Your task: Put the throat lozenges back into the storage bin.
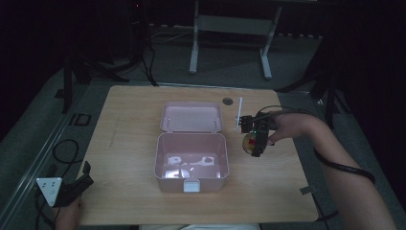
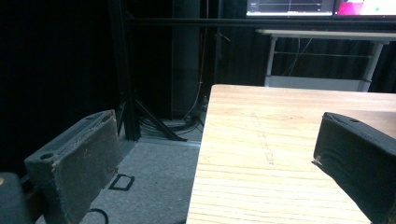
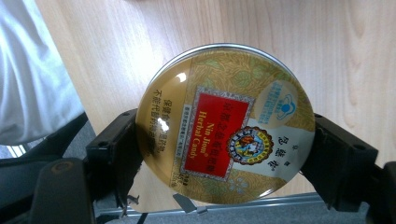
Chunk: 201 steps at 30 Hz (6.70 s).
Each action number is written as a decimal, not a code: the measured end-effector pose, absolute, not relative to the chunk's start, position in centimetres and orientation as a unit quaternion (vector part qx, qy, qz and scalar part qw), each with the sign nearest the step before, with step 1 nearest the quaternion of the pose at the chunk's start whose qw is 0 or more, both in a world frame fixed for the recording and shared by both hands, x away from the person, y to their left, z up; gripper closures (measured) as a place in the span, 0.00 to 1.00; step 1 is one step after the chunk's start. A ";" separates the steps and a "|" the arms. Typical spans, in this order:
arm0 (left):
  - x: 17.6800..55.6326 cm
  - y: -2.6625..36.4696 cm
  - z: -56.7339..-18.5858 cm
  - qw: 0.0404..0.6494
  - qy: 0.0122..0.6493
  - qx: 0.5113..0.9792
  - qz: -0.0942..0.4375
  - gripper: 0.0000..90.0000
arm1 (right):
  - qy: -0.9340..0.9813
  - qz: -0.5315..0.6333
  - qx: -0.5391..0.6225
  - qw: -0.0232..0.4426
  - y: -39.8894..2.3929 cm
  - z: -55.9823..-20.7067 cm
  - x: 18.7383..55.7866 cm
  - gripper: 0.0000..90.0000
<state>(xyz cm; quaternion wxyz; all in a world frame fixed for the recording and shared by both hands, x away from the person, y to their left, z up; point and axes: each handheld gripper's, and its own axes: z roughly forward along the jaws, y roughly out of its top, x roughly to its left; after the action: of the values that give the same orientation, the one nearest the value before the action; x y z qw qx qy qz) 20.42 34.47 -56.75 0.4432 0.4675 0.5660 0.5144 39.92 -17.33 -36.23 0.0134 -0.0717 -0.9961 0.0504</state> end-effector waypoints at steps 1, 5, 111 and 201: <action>20.4 34.5 -56.7 0.443 0.566 0.468 0.514 0.01 | -0.996 0.050 -0.072 0.014 -17.1 -36.0 39.8 0.22; 20.4 34.5 -56.7 0.443 0.567 0.468 0.514 0.01 | -0.997 0.049 -0.064 0.019 -16.2 -35.8 39.5 0.23; 20.4 34.5 -56.7 0.445 0.566 0.471 0.510 0.01 | -0.999 0.023 0.032 0.030 -6.0 -42.4 37.1 0.20; 20.4 34.5 -56.8 0.446 0.561 0.472 0.513 0.01 | -0.669 -0.323 -0.560 -0.368 -36.1 -55.0 38.1 0.12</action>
<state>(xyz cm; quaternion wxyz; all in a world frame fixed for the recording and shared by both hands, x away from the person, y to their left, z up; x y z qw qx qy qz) 20.41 34.45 -56.76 0.4464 0.4720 0.5612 0.5128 38.09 -36.08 -55.00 -0.3677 -0.5599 -0.6687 -0.3228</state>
